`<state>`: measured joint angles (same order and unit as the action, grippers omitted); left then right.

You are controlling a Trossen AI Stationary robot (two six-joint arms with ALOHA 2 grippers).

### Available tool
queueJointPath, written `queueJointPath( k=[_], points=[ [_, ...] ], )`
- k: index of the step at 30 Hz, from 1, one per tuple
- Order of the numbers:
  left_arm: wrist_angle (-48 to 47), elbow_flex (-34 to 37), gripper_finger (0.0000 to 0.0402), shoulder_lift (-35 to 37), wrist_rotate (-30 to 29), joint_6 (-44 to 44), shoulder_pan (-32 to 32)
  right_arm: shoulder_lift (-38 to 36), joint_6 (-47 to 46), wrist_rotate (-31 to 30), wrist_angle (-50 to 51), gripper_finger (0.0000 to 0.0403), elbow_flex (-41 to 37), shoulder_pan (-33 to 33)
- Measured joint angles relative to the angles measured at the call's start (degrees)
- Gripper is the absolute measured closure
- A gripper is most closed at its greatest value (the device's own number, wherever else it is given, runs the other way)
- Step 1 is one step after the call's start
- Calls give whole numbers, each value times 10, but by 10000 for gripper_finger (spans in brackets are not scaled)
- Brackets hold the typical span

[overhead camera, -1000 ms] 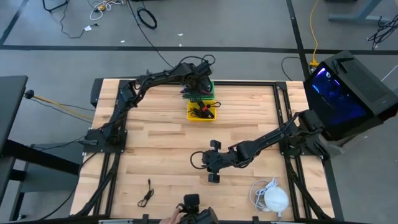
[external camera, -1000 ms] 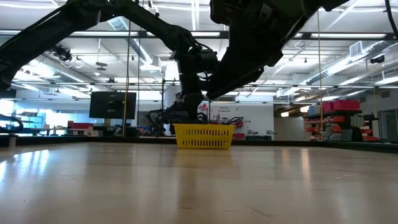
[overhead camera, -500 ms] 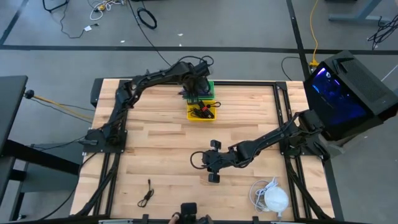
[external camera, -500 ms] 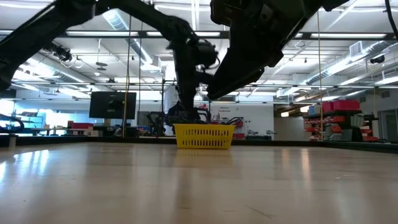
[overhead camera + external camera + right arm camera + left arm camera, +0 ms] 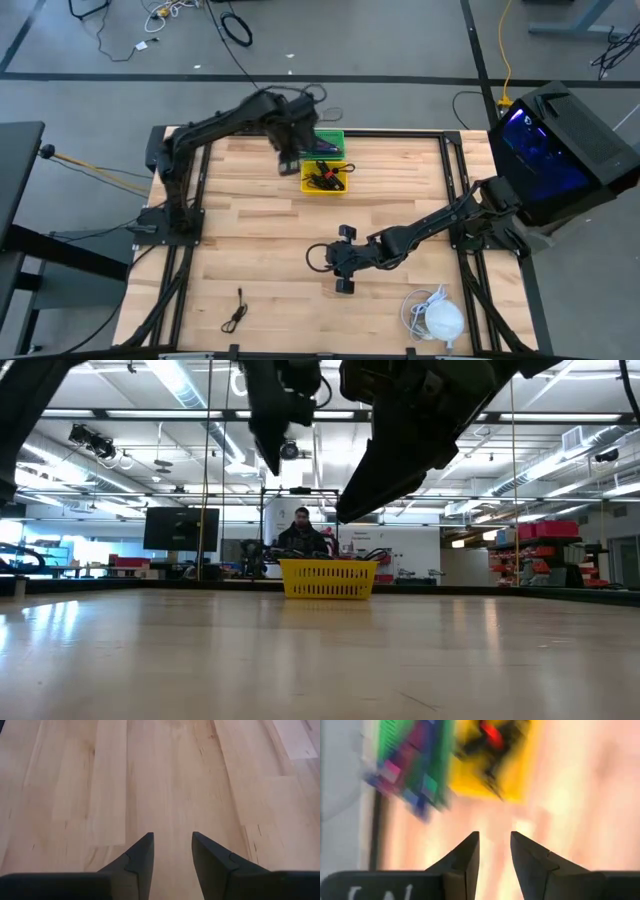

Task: Pick & Place USB Port
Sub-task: Put the black charger cable into the yellow basket

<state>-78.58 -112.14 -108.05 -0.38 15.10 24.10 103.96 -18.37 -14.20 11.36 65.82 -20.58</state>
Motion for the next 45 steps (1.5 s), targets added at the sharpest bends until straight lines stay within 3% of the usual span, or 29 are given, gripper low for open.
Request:
queueJointPath(
  k=[5, 9, 13, 16, 22, 30, 37, 45],
  points=[
    [-113, 1, 287, 25, 17, -78, -74, 0, 0, 1, 4, 268, 0, 0],
    [-105, 30, 287, 63, 31, -146, -171, 0, 0, 1, 9, 268, 0, 0],
    [-113, 100, 287, 95, -43, -273, -281, 0, -1, 1, 16, 268, 0, 0],
    [-103, 171, 287, 124, -61, -395, -362, 0, 0, -1, 17, 268, 0, 0],
    [-3, 307, 287, 151, -57, -628, -526, 0, 8, -3, 13, 268, 0, 0],
    [163, 404, 287, 151, -54, -951, -687, 0, 9, -3, 10, 268, 0, -1],
    [236, 445, 287, 147, -46, -1146, -768, 0, 9, -2, 10, 268, 0, -1],
    [397, 499, 287, 125, -62, -1231, -800, 0, 15, 3, 10, 268, 0, -2]
  ],
)
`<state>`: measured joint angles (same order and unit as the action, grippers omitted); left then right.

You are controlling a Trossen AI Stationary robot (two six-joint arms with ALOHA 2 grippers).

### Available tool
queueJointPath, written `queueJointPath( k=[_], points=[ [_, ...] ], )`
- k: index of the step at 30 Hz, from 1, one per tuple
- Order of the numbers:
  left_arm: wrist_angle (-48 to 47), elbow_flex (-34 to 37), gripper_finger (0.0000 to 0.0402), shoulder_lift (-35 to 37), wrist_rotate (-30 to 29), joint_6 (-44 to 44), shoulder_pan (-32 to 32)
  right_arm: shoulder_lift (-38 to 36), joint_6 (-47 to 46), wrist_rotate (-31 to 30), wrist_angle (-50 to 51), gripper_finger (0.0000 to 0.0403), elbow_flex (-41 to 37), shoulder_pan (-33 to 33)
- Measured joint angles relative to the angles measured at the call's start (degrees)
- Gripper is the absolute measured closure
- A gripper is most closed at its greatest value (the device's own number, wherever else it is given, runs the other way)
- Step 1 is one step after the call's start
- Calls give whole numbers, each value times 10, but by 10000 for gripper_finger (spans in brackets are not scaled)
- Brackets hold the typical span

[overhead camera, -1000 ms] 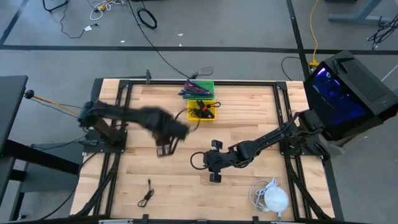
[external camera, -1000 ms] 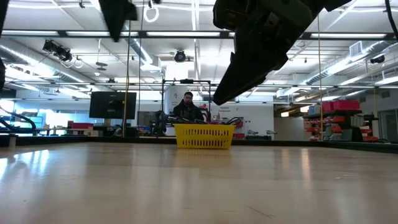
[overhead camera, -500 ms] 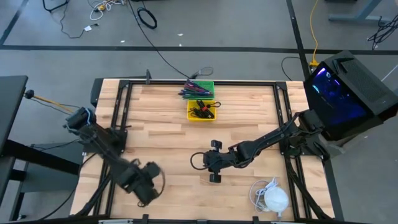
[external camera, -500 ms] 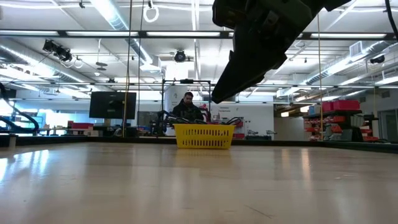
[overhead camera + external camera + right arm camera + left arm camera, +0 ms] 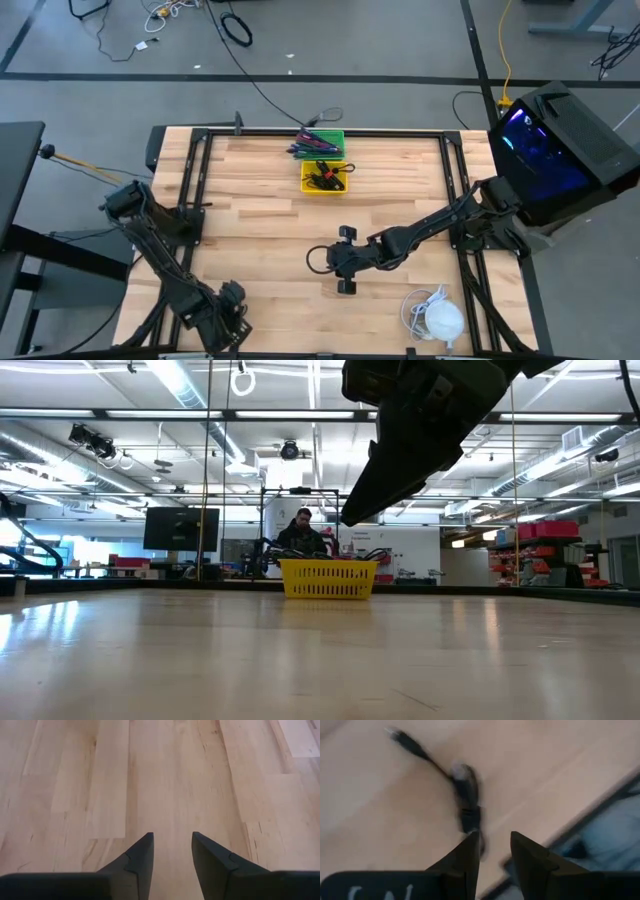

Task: Pick & Place USB Port
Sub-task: Put the black charger cable into the yellow basket

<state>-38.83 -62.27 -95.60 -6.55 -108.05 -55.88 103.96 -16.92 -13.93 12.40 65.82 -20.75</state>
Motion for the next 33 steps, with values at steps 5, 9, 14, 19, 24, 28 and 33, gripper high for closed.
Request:
queueJointPath(
  k=[5, 9, 14, 19, 24, 28, 33],
  points=[
    [-2, 1, 287, -24, 7, -4, 0, 0, 5, 0, 0, 268, 0, 0],
    [0, 1, 287, -40, 31, -12, 0, 0, 6, 5, 0, 268, 0, 0],
    [0, 1, 287, -57, 48, -11, 1, 0, 9, 9, -7, 268, 0, 0],
    [2, 1, 287, -58, 17, -6, 4, 0, 9, 9, -9, 268, 0, 0],
    [12, 1, 287, -58, -5, 3, 5, 0, 9, 9, -9, 268, 0, 0],
    [14, 1, 287, -58, -8, 4, 8, 0, 9, 9, -9, 268, 0, 0],
    [19, 1, 287, -76, -1, 9, 11, 0, 9, 9, -9, 268, 0, -1]
  ],
)
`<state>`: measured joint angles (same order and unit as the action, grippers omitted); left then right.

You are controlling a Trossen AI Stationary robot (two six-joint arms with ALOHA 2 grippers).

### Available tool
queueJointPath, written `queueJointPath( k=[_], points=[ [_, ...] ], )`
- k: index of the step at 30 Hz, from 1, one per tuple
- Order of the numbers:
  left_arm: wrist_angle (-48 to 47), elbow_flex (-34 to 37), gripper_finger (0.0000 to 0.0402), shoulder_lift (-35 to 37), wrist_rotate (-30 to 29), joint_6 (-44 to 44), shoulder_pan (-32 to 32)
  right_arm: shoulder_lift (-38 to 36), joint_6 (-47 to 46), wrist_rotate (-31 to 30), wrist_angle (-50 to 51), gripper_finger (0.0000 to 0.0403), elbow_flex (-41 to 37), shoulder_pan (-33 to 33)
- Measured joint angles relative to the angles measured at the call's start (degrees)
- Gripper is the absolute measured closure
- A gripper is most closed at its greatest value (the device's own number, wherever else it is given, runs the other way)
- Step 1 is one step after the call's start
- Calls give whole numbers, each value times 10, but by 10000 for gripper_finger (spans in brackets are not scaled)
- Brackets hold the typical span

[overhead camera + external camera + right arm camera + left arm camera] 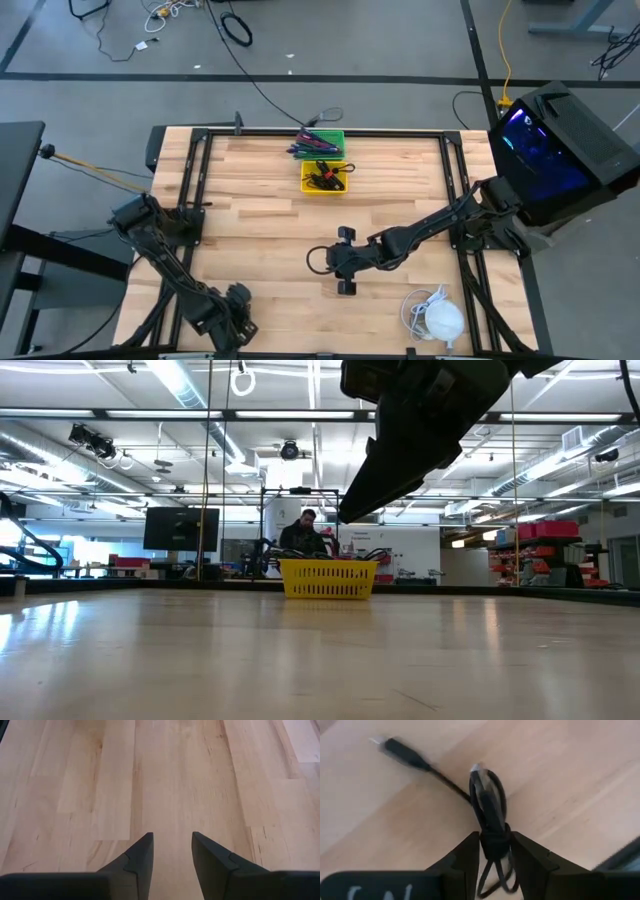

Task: Pick & Place USB Port
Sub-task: Put the black charger cable into the yellow basket

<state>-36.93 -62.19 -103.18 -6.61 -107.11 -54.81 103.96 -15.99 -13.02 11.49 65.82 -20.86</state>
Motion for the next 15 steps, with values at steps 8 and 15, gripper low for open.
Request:
queueJointPath(
  k=[8, 15],
  points=[
    [26, -13, 372, -29, 52, 90, 18, 0, 1, 0, 0, 268, 0, 0],
    [-105, -59, 373, -24, 34, 181, 49, 0, 4, 1, -9, 268, 0, 0]
  ],
)
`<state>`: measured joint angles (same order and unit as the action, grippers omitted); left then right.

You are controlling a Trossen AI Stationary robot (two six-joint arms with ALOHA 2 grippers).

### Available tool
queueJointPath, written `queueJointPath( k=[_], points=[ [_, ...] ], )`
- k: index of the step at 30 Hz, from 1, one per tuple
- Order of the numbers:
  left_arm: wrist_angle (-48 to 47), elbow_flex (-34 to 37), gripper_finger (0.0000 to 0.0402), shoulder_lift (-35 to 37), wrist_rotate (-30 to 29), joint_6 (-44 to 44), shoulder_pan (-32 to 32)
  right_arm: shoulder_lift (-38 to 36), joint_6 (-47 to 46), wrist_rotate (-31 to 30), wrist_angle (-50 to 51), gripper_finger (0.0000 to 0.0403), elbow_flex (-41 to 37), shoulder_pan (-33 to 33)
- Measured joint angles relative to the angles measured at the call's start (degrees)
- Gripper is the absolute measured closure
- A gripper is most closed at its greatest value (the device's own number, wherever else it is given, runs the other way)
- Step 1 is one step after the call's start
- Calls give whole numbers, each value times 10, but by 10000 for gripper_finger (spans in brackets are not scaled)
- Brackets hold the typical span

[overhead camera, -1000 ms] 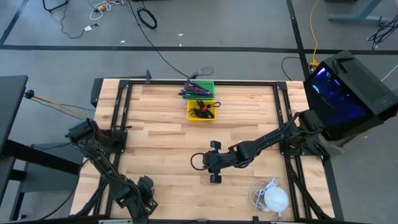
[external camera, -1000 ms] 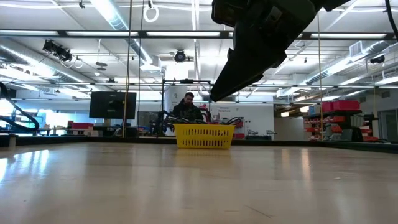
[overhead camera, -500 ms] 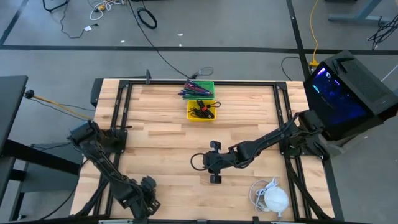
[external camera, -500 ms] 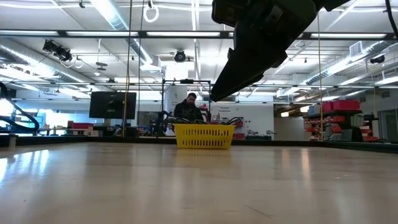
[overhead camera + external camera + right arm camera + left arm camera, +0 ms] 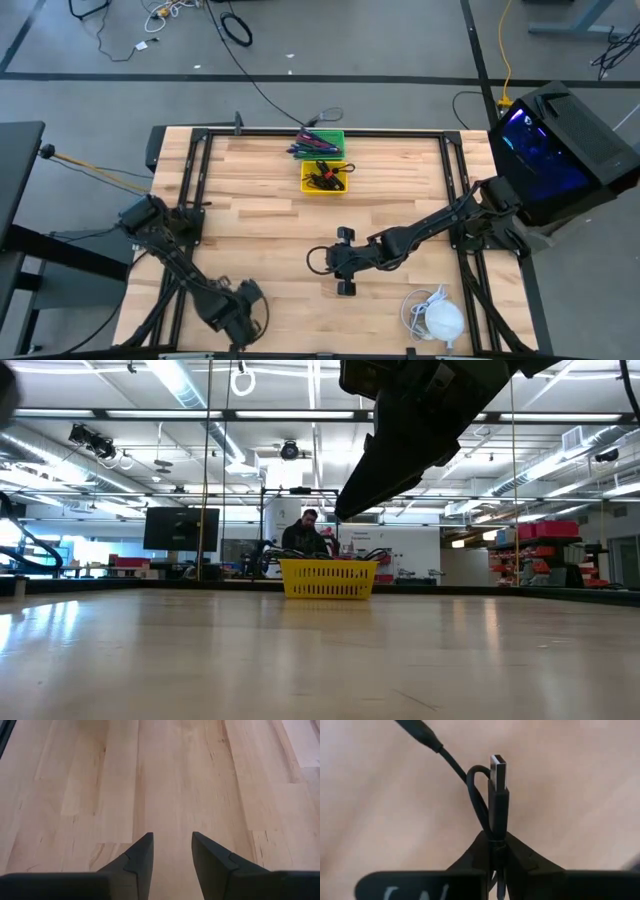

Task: Pick & Place USB Port
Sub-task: Put the black charger cable into the yellow basket

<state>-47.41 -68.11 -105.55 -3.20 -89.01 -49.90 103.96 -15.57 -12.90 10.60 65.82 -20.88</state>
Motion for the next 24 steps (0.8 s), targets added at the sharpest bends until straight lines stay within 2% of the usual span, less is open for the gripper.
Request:
queueJointPath(
  k=[2, 6, 10, 13, 19, 24],
  points=[
    [-60, -12, 373, 1, -5, 41, 18, 0, 0, 0, 0, 268, 0, 0],
    [-200, -39, 373, 11, -50, 140, 62, 0, 0, 0, 0, 268, 0, 0],
    [-307, -46, 373, 34, -133, 250, 124, 0, 0, 1, -4, 268, 0, 0],
    [-305, -46, 373, 69, -192, 350, 175, 0, 0, 1, -6, 268, 0, 0],
    [-290, -45, 373, 138, -273, 504, 284, 0, -4, 4, -10, 268, 0, 1],
    [-200, -45, 373, 173, -277, 660, 363, 0, -2, 4, -9, 268, 0, 1]
  ],
)
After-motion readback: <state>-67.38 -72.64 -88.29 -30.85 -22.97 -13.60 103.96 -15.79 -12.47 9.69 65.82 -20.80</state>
